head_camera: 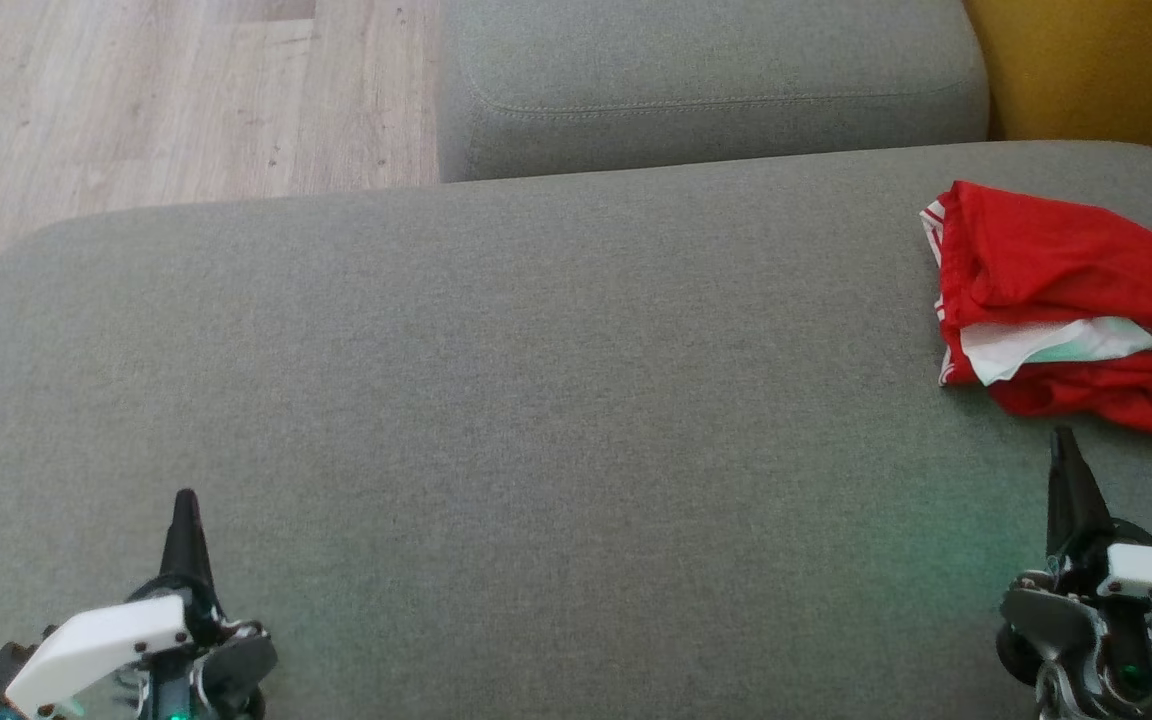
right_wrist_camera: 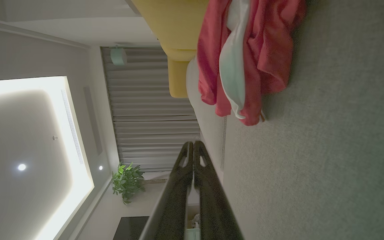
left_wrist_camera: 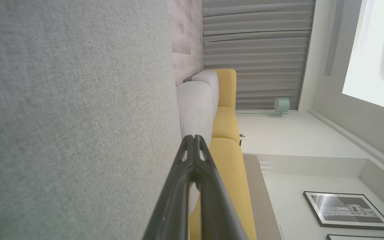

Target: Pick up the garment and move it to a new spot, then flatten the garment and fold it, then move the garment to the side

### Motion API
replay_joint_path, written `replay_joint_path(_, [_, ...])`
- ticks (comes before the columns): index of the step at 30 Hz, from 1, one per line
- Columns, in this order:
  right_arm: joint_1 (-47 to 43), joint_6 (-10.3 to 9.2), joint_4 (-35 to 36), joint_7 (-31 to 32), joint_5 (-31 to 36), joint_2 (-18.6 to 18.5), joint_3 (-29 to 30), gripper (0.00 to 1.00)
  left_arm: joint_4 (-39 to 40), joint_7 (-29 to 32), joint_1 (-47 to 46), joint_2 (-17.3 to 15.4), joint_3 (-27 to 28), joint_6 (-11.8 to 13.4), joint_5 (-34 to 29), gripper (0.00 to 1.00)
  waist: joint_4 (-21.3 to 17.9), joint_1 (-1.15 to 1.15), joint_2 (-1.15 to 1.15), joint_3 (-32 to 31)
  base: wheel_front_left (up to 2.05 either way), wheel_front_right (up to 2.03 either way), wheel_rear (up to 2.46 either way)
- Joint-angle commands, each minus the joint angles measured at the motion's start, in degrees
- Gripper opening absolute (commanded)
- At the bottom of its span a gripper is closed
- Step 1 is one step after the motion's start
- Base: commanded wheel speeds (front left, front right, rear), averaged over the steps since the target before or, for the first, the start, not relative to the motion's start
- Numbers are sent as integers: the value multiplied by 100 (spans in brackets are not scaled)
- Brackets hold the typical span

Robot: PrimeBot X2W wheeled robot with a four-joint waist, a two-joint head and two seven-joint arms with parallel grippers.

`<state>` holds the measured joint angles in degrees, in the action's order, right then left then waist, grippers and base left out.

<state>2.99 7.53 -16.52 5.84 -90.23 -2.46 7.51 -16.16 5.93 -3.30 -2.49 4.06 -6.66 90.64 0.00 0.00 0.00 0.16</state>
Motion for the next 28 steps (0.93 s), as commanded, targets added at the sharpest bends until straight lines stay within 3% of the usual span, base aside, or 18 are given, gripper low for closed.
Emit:
replay_joint_path(1, [320,-4,249,65,-194,-42,-99,0,209,56,-290,-43,246,-82,152,0,0,0,0,2,0,0,0])
replay_joint_path(28, [320,-4,249,65,-194,-42,-99,0,210,58,-290,-42,249,-82,150,0,0,0,0,2,0,0,0])
